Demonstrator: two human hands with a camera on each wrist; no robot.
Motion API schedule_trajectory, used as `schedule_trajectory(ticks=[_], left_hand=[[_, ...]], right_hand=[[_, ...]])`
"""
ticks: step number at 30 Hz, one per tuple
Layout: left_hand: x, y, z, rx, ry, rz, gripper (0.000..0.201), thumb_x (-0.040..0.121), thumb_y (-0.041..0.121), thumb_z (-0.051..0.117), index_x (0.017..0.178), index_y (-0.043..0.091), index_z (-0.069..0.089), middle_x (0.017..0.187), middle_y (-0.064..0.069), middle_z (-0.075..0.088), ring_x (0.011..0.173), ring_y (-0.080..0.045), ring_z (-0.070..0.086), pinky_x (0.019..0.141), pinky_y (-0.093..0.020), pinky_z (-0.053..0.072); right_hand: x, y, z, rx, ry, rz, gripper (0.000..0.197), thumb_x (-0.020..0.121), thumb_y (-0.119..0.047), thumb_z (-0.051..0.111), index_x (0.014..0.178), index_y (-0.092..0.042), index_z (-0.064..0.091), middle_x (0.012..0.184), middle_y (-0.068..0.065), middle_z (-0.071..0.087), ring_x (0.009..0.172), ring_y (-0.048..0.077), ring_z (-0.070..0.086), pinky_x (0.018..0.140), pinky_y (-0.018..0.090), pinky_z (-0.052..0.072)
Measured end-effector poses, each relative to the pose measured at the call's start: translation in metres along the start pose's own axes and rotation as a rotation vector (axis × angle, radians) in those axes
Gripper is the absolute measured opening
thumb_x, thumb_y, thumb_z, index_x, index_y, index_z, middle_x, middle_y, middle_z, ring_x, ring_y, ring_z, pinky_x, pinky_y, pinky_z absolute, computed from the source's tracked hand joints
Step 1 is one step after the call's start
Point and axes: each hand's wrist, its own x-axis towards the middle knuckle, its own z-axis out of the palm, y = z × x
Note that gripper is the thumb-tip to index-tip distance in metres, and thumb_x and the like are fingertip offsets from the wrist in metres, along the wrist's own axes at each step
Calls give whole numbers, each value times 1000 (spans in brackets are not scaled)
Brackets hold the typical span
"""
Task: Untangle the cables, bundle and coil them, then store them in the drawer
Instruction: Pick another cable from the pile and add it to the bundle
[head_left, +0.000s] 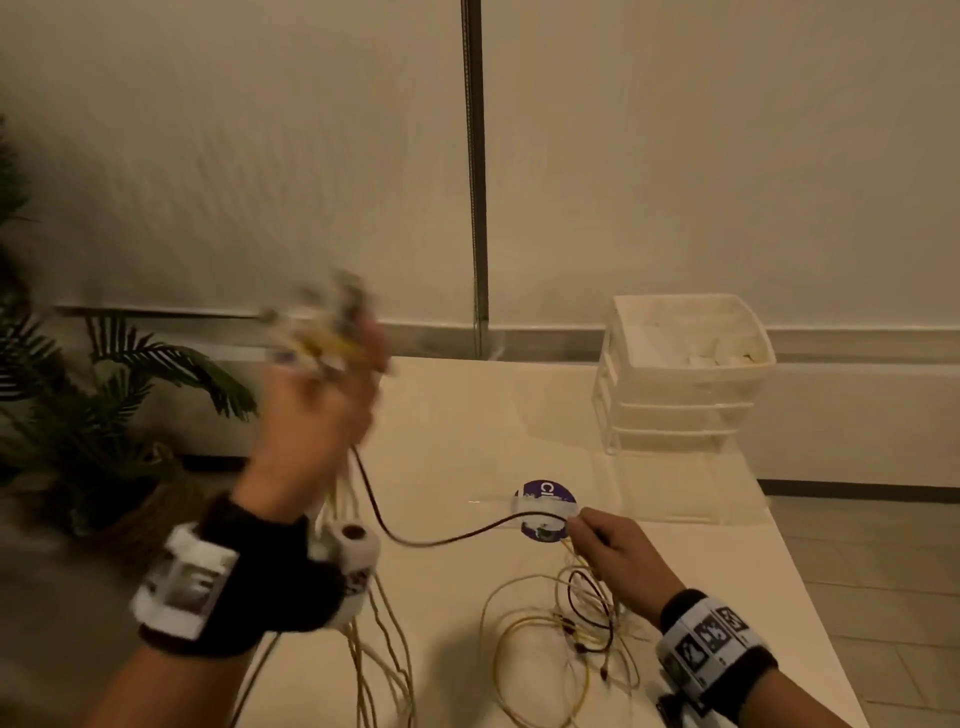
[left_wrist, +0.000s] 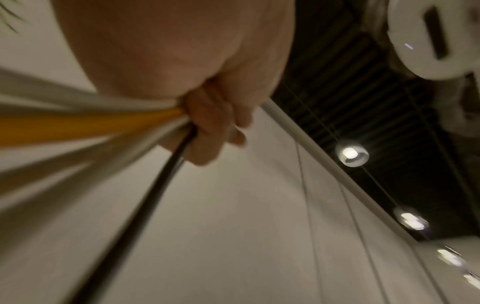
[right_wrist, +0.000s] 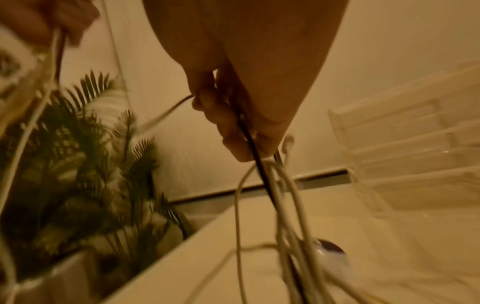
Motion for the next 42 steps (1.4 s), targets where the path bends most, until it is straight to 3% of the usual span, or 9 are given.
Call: schedule_trajectory(ticks=[4, 10, 13, 20, 26, 30, 35, 38, 42], left_hand=[[-43, -40, 69, 388, -525, 56, 16, 83, 32, 73, 95, 23, 76, 92, 10, 75, 87, -4, 69, 80, -27, 53], [-38, -60, 89, 571, -506, -19, 16, 89, 16, 59, 73, 15, 63, 64, 3, 63, 61, -13, 54, 57, -34, 44], [-30, -48, 84, 510, -358, 20, 20, 89, 10, 61, 70, 15, 63, 55, 8, 56, 52, -7, 50, 49, -23, 33], [9, -16, 40, -86, 221, -13, 23, 90, 16, 54, 71, 25, 63, 54, 12, 50, 44, -10, 36, 46, -27, 29], [7, -26, 22, 208, 347, -1, 9, 91, 26, 63, 86, 31, 69, 76, 6, 65, 70, -22, 63, 61, -38, 50], [-29, -30, 50, 403, 20, 241, 18, 88, 7, 65, 106, 13, 66, 93, 14, 67, 86, 2, 66, 71, -17, 50], [-54, -39, 82, 263, -451, 146, 15, 83, 13, 74, 88, 25, 65, 85, 7, 69, 78, -8, 67, 68, -24, 51], [-54, -47, 91, 286, -450, 134, 8, 85, 15, 70, 81, 17, 63, 72, 6, 65, 66, -9, 60, 60, -28, 47], [-45, -54, 91, 317, -386, 76, 14, 88, 20, 67, 76, 26, 62, 68, 12, 63, 64, -5, 57, 59, -23, 45]], right_hand=[[1, -56, -10, 286, -77, -5, 33, 99, -17, 47, 67, -11, 51, 59, -2, 38, 54, 12, 30, 52, 25, 26], [-8, -93, -32, 597, -150, -54, 23, 88, -21, 50, 83, -3, 64, 58, 6, 33, 52, 16, 26, 54, 30, 21], [-11, -88, -31, 494, -123, -73, 27, 93, -26, 50, 79, -10, 67, 58, 7, 44, 53, 18, 37, 53, 26, 34], [-20, -47, 1, 63, -99, -117, 28, 100, -19, 44, 74, -18, 54, 62, -4, 50, 59, 10, 46, 62, 27, 42], [-14, -38, 7, 296, -14, 23, 31, 102, -16, 41, 75, -8, 55, 57, 3, 50, 59, 21, 52, 69, 42, 52], [-4, -49, 2, 442, 25, 60, 32, 103, -22, 39, 76, -11, 53, 58, 1, 43, 57, 22, 48, 68, 40, 51], [-5, -68, -6, 498, -52, 52, 25, 100, -21, 45, 94, 0, 56, 70, 8, 39, 59, 16, 42, 63, 34, 43], [-12, -82, -7, 523, -91, 15, 26, 93, -34, 51, 85, -12, 63, 67, 3, 40, 57, 12, 40, 63, 35, 38], [-19, -92, -14, 752, -130, 43, 29, 101, -30, 42, 87, -16, 63, 67, -2, 40, 57, 12, 34, 58, 29, 30]])
